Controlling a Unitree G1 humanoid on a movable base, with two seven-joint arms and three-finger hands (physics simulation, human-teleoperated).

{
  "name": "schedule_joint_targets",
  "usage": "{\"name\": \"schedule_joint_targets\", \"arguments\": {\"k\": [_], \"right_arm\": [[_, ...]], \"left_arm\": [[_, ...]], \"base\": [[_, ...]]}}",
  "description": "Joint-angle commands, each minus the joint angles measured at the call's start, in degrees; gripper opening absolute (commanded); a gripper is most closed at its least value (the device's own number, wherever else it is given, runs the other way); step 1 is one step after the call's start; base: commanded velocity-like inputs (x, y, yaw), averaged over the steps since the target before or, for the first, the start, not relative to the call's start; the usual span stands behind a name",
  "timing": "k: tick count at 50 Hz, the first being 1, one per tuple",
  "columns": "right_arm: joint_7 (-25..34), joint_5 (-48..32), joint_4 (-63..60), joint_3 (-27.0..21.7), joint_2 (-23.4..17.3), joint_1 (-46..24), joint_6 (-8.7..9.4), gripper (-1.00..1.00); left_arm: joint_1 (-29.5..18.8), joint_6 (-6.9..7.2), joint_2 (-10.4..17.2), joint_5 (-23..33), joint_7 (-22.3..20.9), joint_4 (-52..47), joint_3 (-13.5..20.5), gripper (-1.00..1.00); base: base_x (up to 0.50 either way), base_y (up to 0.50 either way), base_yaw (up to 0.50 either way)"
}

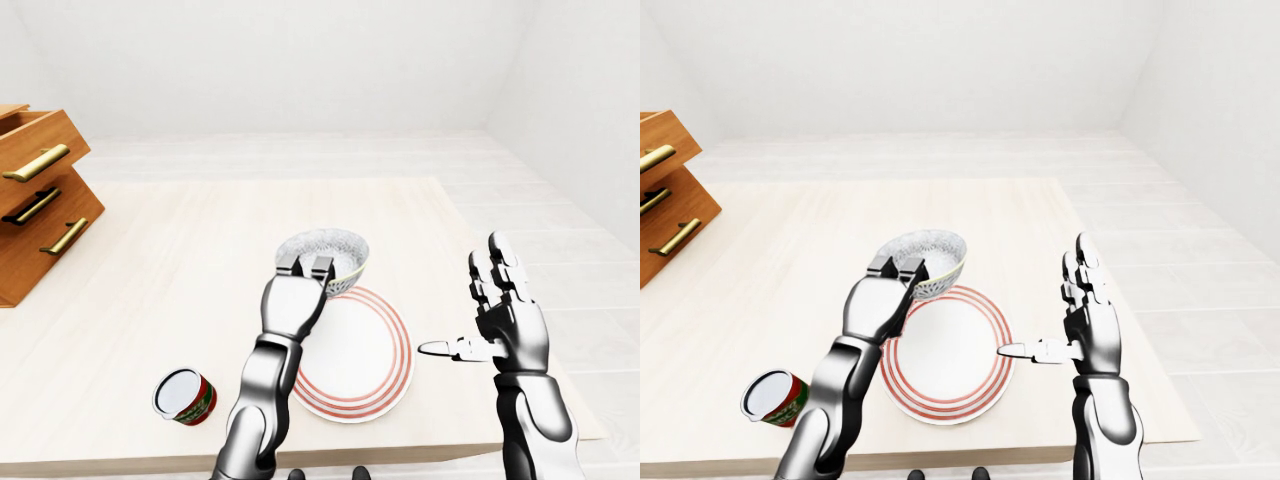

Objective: Put the bowl on the plate.

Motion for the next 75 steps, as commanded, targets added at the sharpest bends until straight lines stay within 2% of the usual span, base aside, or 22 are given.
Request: {"name": "schedule_joint_targets", "arguments": {"k": [1, 5, 8, 16, 24, 34, 50, 55, 59, 67, 75], "right_arm": [[0.3, 0.6, 1.4, -0.5, -0.3, -0.2, -0.68, 1.0], [0.4, 0.6, 1.3, -0.6, -0.3, 0.0, -0.82, 1.0], [0.5, 0.9, 1.3, -0.9, -0.4, 0.0, -0.81, 1.0], [0.7, 1.4, 1.4, -1.4, -0.5, -0.4, -0.37, 1.0], [0.9, 1.5, 0.1, -1.7, -0.3, 0.1, 0.11, 1.0], [1.2, 1.7, -0.8, -2.1, -0.2, 0.2, 0.58, 1.0], [1.4, 1.6, -0.2, -2.2, 0.0, 0.2, 0.26, 1.0], [1.4, 1.5, 0.1, -2.1, 0.0, 0.1, 0.06, 1.0], [1.5, 1.5, 0.3, -2.0, 0.0, 0.2, -0.12, 1.0], [1.4, 1.5, 0.8, -2.0, -0.1, 0.0, -0.25, 1.0], [1.3, 1.2, 0.6, -1.7, 0.1, 0.3, -0.52, 1.0]], "left_arm": [[2.7, 0.0, -0.8, 1.9, 4.7, -0.3, -4.5, -1.0], [2.8, 0.0, -0.8, 2.8, 7.1, 2.1, -5.3, -1.0], [3.3, 0.0, -0.9, 2.9, 7.0, 1.5, -5.9, -1.0], [7.7, 0.0, 0.6, 5.3, 10.3, 0.1, -10.1, -1.0], [9.8, 0.0, 1.7, 5.4, 10.8, -1.2, -12.6, -1.0], [11.3, 0.0, 2.9, 5.2, 12.7, -0.6, -14.0, -1.0], [14.3, 0.0, 5.0, 4.5, 16.5, 0.5, -16.7, -1.0], [16.1, 0.0, 6.4, 5.1, 18.7, 0.5, -18.3, -1.0], [15.8, 0.0, 6.8, 5.9, 20.7, 0.6, -18.3, -1.0], [16.6, 0.0, 7.6, 5.6, 21.7, 1.2, -18.8, -1.0], [17.3, 0.0, 8.2, 4.9, 20.6, 0.3, -19.3, -1.0]], "base": [[0.0, 0.0, 0.0], [0.0, 0.0, 0.0], [0.0, 0.0, 0.0], [0.0, 0.0, 0.0], [0.0, 0.0, 0.0], [0.0, 0.0, 0.0], [0.0, 0.0, 0.0], [0.0, 0.0, 0.0], [0.0, 0.0, 0.0], [0.0, 0.0, 0.0], [0.0, 0.0, 0.0]]}}
